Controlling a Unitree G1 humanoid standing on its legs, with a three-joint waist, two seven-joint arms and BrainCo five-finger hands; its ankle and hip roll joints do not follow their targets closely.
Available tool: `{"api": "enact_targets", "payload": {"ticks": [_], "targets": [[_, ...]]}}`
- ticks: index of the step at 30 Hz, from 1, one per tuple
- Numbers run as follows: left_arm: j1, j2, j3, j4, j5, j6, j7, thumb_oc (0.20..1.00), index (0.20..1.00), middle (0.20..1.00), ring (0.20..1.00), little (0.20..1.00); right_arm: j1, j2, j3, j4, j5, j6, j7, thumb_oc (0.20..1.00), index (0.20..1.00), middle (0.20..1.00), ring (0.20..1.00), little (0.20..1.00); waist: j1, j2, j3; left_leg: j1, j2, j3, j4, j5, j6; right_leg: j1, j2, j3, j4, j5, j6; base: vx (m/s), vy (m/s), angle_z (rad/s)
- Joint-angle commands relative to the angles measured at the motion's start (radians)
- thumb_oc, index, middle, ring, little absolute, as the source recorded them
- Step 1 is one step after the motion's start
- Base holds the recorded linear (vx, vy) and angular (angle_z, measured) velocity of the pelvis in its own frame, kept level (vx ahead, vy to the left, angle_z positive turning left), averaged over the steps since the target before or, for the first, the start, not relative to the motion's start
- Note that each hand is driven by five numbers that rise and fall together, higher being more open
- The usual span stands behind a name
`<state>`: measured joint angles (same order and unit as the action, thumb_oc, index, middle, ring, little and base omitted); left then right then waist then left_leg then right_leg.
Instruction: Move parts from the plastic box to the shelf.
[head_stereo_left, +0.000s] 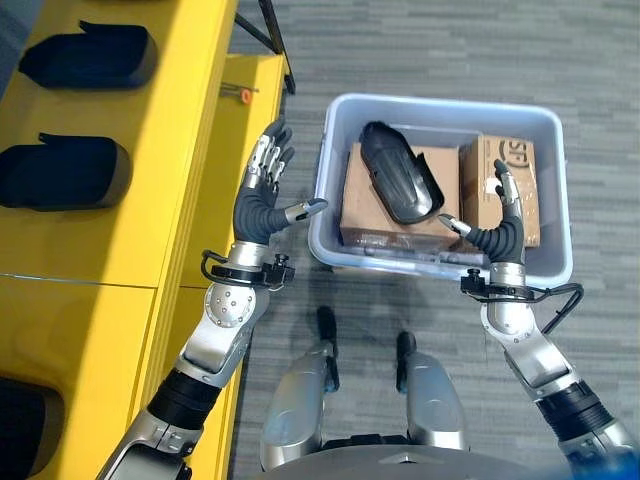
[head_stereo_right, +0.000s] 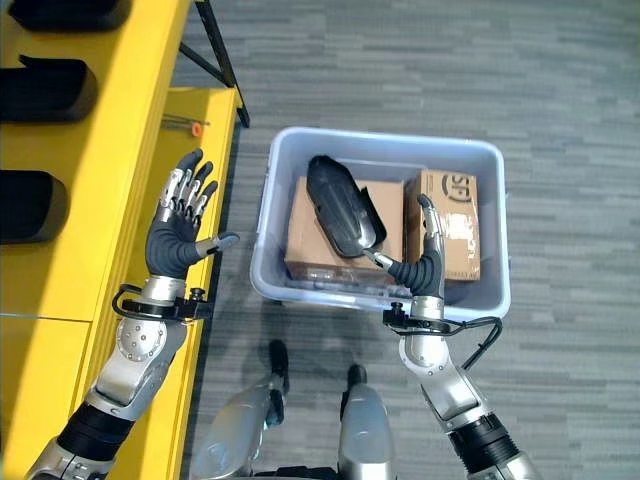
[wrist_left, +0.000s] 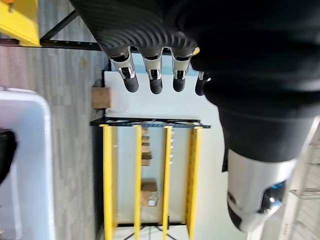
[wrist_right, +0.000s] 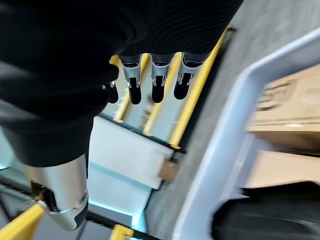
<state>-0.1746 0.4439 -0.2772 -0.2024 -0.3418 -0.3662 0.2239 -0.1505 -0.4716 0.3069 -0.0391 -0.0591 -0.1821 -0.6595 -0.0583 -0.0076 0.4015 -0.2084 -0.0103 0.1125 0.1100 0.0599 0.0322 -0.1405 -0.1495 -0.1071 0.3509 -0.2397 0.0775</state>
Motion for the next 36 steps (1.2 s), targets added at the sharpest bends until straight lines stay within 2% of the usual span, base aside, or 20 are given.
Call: {"api": "enact_targets", "payload": {"ticks": [1, 3, 5, 7, 9, 10, 11, 13, 14, 15, 16, 19, 22, 28, 32, 36], "targets": [[-0.014, -0.024, 0.009, -0.026, -0.014, -0.033, -0.015, 1.000, 1.000, 1.000, 1.000, 1.000, -0.004, -0.005, 0.021, -0.005, -0.002, -0.038, 0.009, 1.000, 1.000, 1.000, 1.000, 1.000, -0.005, 0.017, -0.018, 0.056, -0.025, 0.024, 0.004, -0.130, -0.004, -0.025, 0.135, 0.019, -0.107, 0.128, -0.042, 0.08, 0.048, 0.06], [-0.005, -0.025, 0.007, -0.016, -0.016, -0.034, -0.032, 1.000, 1.000, 1.000, 1.000, 1.000, -0.008, -0.009, 0.033, 0.005, -0.009, -0.038, 0.010, 1.000, 1.000, 1.000, 1.000, 1.000, 0.004, 0.007, -0.030, 0.063, -0.020, 0.034, 0.012, -0.136, -0.001, -0.010, 0.140, 0.007, -0.100, 0.120, -0.048, 0.09, 0.127, 0.01], [-0.004, -0.023, 0.002, -0.005, -0.015, -0.007, -0.051, 1.000, 1.000, 1.000, 1.000, 1.000, -0.005, -0.018, 0.029, 0.010, -0.012, -0.038, 0.013, 1.000, 1.000, 1.000, 1.000, 1.000, 0.010, -0.003, -0.041, 0.068, -0.016, 0.050, 0.027, -0.147, 0.007, 0.000, 0.143, -0.015, -0.069, 0.102, -0.055, 0.10, 0.172, -0.02], [-0.007, -0.024, -0.007, 0.016, -0.026, 0.008, -0.060, 1.000, 1.000, 1.000, 1.000, 1.000, -0.004, -0.022, 0.028, 0.008, -0.013, -0.018, 0.019, 1.000, 1.000, 1.000, 1.000, 1.000, 0.014, -0.008, -0.042, 0.080, -0.008, 0.069, 0.041, -0.158, 0.020, -0.014, 0.143, -0.041, 0.031, 0.091, -0.048, 0.05, 0.143, -0.02], [-0.012, -0.023, -0.020, 0.022, -0.022, 0.027, -0.079, 1.000, 1.000, 1.000, 1.000, 1.000, -0.004, -0.015, 0.027, 0.020, 0.005, -0.013, 0.006, 1.000, 1.000, 1.000, 1.000, 1.000, 0.015, -0.016, -0.027, 0.091, -0.006, 0.063, 0.066, -0.179, 0.042, -0.085, 0.117, -0.037, 0.243, 0.119, -0.004, 0.01, 0.072, -0.06], [-0.011, -0.021, -0.022, 0.022, -0.019, 0.039, -0.089, 1.000, 1.000, 1.000, 1.000, 1.000, -0.004, -0.009, 0.024, 0.034, 0.006, -0.020, 0.009, 1.000, 1.000, 1.000, 1.000, 1.000, 0.016, -0.014, -0.026, 0.093, 0.003, 0.061, 0.071, -0.179, 0.045, -0.113, 0.102, -0.034, 0.284, 0.148, 0.013, 0.01, -0.060, -0.08], [-0.007, -0.014, -0.026, 0.023, -0.014, 0.049, -0.082, 1.000, 1.000, 1.000, 1.000, 1.000, -0.005, -0.001, 0.018, 0.053, 0.008, -0.036, 0.016, 1.000, 1.000, 1.000, 1.000, 1.000, 0.018, -0.019, -0.024, 0.098, 0.010, 0.064, 0.082, -0.187, 0.045, -0.127, 0.059, -0.030, 0.271, 0.175, 0.025, 0.04, -0.143, -0.06], [-0.009, -0.003, -0.030, 0.027, -0.020, 0.052, -0.060, 1.000, 1.000, 1.000, 1.000, 1.000, -0.011, 0.007, 0.012, 0.078, 0.034, -0.044, 0.046, 1.000, 1.000, 1.000, 1.000, 1.000, 0.022, -0.029, -0.023, 0.109, 0.029, 0.067, 0.097, -0.204, 0.037, -0.098, -0.019, -0.013, 0.144, 0.219, 0.032, 0.04, -0.235, -0.02], [-0.011, 0.000, -0.031, 0.028, -0.016, 0.056, -0.047, 1.000, 1.000, 1.000, 1.000, 1.000, -0.014, 0.009, 0.010, 0.080, 0.031, -0.041, 0.063, 1.000, 1.000, 1.000, 1.000, 1.000, 0.023, -0.031, -0.023, 0.113, 0.037, 0.065, 0.100, -0.209, 0.035, -0.083, -0.040, -0.003, 0.087, 0.245, 0.038, 0.04, -0.542, 0.02], [-0.033, 0.012, -0.044, 0.038, -0.008, 0.055, -0.017, 1.000, 1.000, 1.000, 1.000, 1.000, -0.030, 0.024, 0.021, 0.090, 0.024, -0.045, 0.079, 1.000, 1.000, 1.000, 1.000, 1.000, 0.003, -0.050, -0.021, 0.137, 0.062, 0.044, 0.079, -0.225, 0.011, -0.090, -0.074, 0.083, -0.145, 0.363, 0.089, 0.05, -0.893, -0.12], [-0.031, 0.011, -0.064, 0.029, 0.020, 0.058, 0.033, 1.000, 1.000, 1.000, 1.000, 1.000, -0.031, 0.011, 0.020, 0.081, 0.050, -0.018, 0.140, 1.000, 1.000, 1.000, 1.000, 1.000, -0.014, -0.049, -0.029, 0.168, 0.092, 0.014, 0.020, -0.211, -0.017, -0.077, -0.043, 0.115, -0.245, 0.356, 0.117, 0.01, -0.885, -0.09], [-0.039, 0.003, -0.065, 0.029, 0.005, 0.056, 0.050, 1.000, 1.000, 1.000, 1.000, 1.000, -0.031, -0.003, 0.029, 0.070, 0.044, -0.008, 0.157, 1.000, 1.000, 1.000, 1.000, 1.000, -0.009, -0.042, -0.032, 0.145, 0.101, 0.012, 0.010, -0.180, -0.035, -0.067, -0.035, 0.078, -0.236, 0.325, 0.101, -0.09, -0.335, 0.49], [-0.049, -0.005, -0.054, 0.029, 0.039, 0.023, 0.067, 1.000, 1.000, 1.000, 1.000, 1.000, -0.055, -0.033, 0.048, 0.064, 0.030, 0.003, 0.172, 1.000, 1.000, 1.000, 1.000, 1.000, -0.003, -0.019, -0.020, 0.124, 0.125, 0.016, -0.032, -0.122, -0.066, -0.064, -0.021, 0.032, -0.207, 0.268, 0.066, -0.13, -0.117, 0.32], [-0.038, -0.005, -0.042, 0.032, 0.041, -0.001, 0.037, 1.000, 1.000, 1.000, 1.000, 1.000, -0.043, -0.078, 0.076, 0.026, -0.008, 0.027, 0.196, 1.000, 1.000, 1.000, 1.000, 1.000, -0.016, -0.002, -0.024, 0.136, 0.161, 0.009, -0.070, -0.067, -0.091, -0.031, 0.007, 0.004, -0.193, 0.222, 0.026, 0.03, -0.099, -0.17], [-0.058, -0.007, -0.045, 0.035, 0.056, -0.004, 0.032, 1.000, 1.000, 1.000, 1.000, 1.000, -0.045, -0.103, 0.076, 0.017, -0.024, -0.034, 0.146, 1.000, 1.000, 1.000, 1.000, 1.000, -0.030, 0.005, -0.023, 0.124, 0.175, 0.001, -0.062, -0.054, -0.098, -0.032, 0.021, 0.012, -0.175, 0.203, 0.010, 0.04, -0.066, -0.06], [-0.118, -0.025, -0.047, 0.047, 0.065, 0.029, 0.128, 1.000, 1.000, 1.000, 1.000, 1.000, -0.056, -0.112, 0.032, -0.050, -0.087, -0.101, 0.083, 1.000, 1.000, 1.000, 1.000, 1.000, -0.059, 0.008, -0.017, 0.112, 0.182, 0.002, -0.053, -0.051, -0.100, -0.048, 0.033, 0.032, -0.158, 0.191, 0.005, 0.03, -0.035, -0.03]]}}
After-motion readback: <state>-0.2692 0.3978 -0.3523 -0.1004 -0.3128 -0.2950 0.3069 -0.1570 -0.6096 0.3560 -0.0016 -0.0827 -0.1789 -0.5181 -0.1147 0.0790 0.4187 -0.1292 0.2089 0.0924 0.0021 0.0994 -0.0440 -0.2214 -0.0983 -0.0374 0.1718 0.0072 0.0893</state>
